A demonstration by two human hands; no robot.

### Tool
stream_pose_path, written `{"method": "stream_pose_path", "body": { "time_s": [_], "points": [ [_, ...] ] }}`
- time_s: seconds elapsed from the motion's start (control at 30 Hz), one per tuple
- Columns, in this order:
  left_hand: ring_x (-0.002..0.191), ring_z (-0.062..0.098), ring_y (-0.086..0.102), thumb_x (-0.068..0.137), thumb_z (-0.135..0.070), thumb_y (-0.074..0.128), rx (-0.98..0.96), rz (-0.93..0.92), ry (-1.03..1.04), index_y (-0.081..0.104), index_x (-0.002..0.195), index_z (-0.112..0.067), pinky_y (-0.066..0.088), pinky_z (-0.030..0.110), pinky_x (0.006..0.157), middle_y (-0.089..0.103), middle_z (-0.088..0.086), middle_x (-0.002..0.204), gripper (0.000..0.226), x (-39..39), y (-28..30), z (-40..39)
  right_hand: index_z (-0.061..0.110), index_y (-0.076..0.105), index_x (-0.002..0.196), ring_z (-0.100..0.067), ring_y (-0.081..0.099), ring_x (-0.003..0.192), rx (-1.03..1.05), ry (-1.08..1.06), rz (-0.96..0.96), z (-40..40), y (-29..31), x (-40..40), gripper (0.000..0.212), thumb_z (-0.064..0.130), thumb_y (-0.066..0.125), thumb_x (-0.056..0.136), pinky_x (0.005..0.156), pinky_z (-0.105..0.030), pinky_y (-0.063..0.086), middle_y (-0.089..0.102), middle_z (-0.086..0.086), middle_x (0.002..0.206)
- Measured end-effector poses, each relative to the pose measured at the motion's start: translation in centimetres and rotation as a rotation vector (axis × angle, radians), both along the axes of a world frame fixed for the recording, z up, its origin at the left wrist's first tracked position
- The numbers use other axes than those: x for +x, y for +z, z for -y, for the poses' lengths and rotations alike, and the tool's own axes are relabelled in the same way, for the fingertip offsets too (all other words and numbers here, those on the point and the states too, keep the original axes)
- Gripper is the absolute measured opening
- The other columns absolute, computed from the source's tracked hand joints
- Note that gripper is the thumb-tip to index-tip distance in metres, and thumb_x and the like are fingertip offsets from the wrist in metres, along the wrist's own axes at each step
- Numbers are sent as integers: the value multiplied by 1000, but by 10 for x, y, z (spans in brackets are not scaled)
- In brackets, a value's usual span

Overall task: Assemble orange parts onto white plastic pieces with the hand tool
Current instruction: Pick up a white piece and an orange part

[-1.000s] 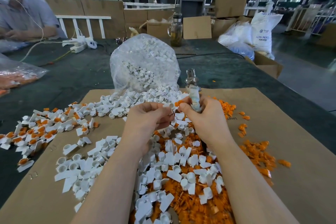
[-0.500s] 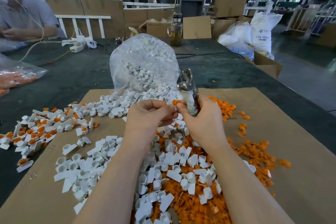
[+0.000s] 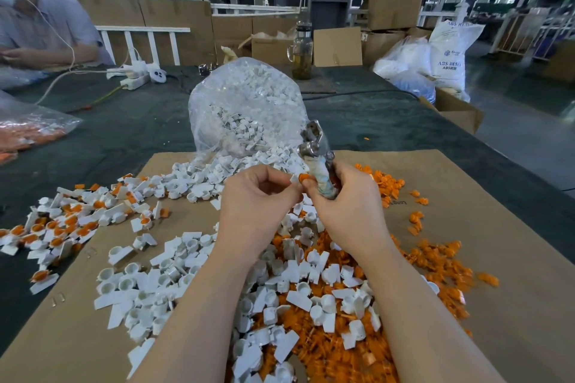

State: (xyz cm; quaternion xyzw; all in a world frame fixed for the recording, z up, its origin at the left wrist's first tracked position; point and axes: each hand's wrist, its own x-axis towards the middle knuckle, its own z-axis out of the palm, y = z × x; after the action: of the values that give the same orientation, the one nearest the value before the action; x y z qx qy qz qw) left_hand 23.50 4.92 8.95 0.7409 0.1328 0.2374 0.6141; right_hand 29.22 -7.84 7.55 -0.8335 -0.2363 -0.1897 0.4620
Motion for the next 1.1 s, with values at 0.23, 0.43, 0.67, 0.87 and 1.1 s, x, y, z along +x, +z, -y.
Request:
{"method": "stream_pose_path", "body": {
  "time_s": [0.23, 0.43, 0.67, 0.87, 1.1],
  "points": [
    [57, 0, 63, 80, -18, 78, 128, 9, 54, 69, 70, -22, 47, 11, 51, 71, -11, 64, 14, 2, -2, 2, 22, 61, 90, -8, 58, 69, -76, 21, -12, 0, 3, -1, 10, 27, 70, 86, 59, -25, 47, 59, 14, 73],
    [59, 4, 64, 77, -33, 82, 166, -16, 97, 66, 71, -23, 48, 14, 50, 71, -9, 66, 20, 3, -4, 0, 18, 64, 95, -10, 58, 71, -92, 85, -62, 1, 6, -2, 10, 19, 67, 85, 60, -30, 47, 61, 12, 76],
    [67, 10, 72, 86, -18, 75, 23, 12, 70, 65, 78, -19, 57, 25, 69, 73, -8, 68, 13, 5, -3, -2, 20, 65, 92, -15, 59, 70, -61, 174, -209, 13, 10, 1, 8, 17, 66, 84, 63, -35, 50, 64, 3, 78],
    [68, 12, 70, 87, -6, 71, -180, 115, 30, 65, 81, -13, 53, 16, 62, 72, 1, 71, 11, 4, 0, -6, 30, 59, 82, 3, 56, 61, -212, 302, -297, 18, 10, 5, 13, 23, 70, 83, 54, -16, 42, 58, 12, 71],
    [65, 7, 70, 88, -8, 71, -169, 153, 22, 66, 81, -14, 53, 13, 61, 72, -4, 66, 11, 4, -1, -9, 34, 51, 74, 8, 52, 54, -228, 377, -332, 18, 14, 1, 25, 22, 72, 84, 50, -8, 37, 56, 22, 60]
  ]
}}
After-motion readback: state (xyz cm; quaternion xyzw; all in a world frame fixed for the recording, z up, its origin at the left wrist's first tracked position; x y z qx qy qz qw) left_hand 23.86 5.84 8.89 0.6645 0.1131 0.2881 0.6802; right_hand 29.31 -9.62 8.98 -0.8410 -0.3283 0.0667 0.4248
